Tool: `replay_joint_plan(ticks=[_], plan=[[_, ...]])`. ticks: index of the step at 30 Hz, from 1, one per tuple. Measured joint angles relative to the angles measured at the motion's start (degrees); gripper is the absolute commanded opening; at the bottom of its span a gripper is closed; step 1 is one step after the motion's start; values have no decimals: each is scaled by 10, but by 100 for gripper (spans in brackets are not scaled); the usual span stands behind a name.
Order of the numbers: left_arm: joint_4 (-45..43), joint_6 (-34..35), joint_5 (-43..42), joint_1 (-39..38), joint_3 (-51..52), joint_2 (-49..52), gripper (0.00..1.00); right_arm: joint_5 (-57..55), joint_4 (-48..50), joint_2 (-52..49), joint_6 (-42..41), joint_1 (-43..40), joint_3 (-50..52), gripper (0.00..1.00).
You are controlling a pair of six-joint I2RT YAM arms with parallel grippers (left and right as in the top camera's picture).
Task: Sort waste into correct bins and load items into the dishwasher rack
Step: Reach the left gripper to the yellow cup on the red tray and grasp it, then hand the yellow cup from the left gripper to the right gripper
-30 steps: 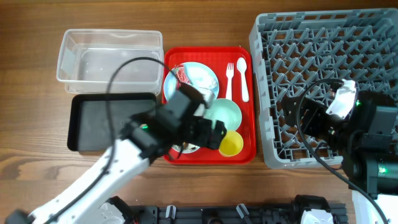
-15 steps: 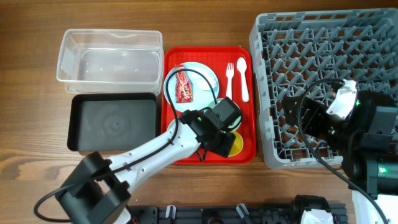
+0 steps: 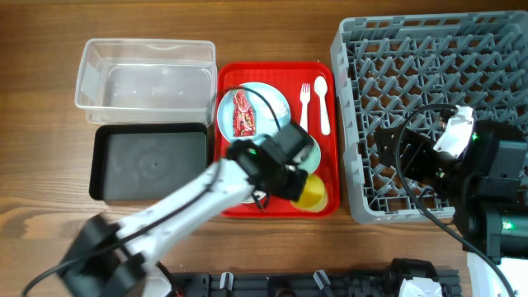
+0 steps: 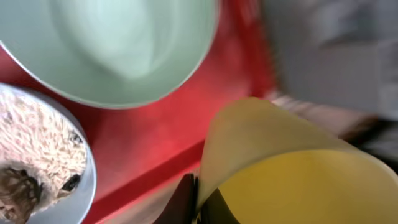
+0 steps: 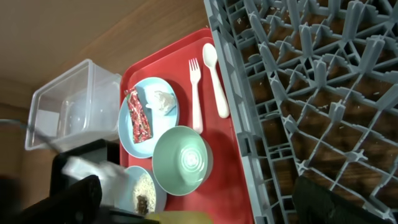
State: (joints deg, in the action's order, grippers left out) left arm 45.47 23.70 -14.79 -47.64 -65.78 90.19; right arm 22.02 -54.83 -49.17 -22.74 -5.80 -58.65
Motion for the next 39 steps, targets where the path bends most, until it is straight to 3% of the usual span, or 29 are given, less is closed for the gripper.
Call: replay_joint_plan(ticks=[3,10,16,25,27,30,35,37,39], plan=[[-13,0,-83,70,-20,-56,4,34,23,0,12,0,0,92],[-147,11,-438,307,-34,-127,4,342,214,0,85,0,0,94],[-171,39,-611,350,-34,-126,4,449,359,-1,23,57,0,94],[-195,49,-688,345,-34,-126,4,419,414,-73,-33,191,0,88],[-202,49,-692,345,-34,-126,4,414,439,-98,-45,212,0,77],[-205,50,-687,346,-34,-125,4,418,471,-122,-56,234,0,73],[-207,51,-686,346,-34,-125,4,421,502,-128,-71,240,0,55],[-207,51,-689,346,-34,-125,9,422,502,-128,-76,240,0,51],[-207,51,-689,346,-34,-125,22,422,503,-127,-74,240,0,48]])
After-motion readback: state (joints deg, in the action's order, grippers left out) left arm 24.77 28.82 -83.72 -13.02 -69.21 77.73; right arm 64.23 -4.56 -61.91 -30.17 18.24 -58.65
